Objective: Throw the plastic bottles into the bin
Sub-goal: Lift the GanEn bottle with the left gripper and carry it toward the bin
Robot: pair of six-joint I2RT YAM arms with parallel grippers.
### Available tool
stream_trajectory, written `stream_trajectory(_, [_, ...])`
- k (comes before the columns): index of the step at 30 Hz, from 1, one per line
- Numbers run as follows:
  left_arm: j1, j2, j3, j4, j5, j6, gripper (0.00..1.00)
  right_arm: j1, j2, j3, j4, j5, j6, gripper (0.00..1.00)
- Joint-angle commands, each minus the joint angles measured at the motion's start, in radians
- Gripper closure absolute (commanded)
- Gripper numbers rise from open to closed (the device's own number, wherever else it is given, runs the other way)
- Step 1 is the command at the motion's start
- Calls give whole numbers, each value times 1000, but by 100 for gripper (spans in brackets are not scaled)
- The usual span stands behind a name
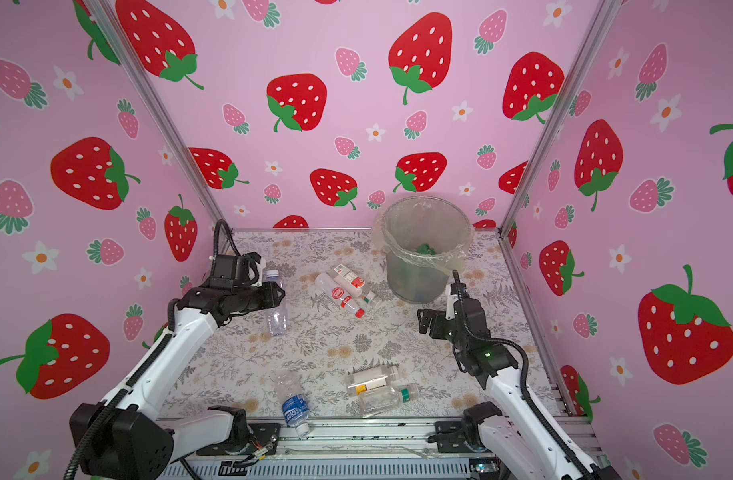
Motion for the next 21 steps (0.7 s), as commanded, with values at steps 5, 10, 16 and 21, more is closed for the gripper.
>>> stream_trajectory(5, [-5,-124,-88,226,175,-118,53,2,-8,-31,10,49,2,1])
stream_trajectory(10, [-56,-157,-100,320,217,-113,54,2,-27,-53,13,63,-5,1])
stream_trajectory(16, [-129,-169,-125,476,192,-129,54,2,0,-55,13,59,-12,1])
stream_trajectory(21, [-181,-156,-108,565,159,-142,54,3,-16,-52,13,53,-21,1])
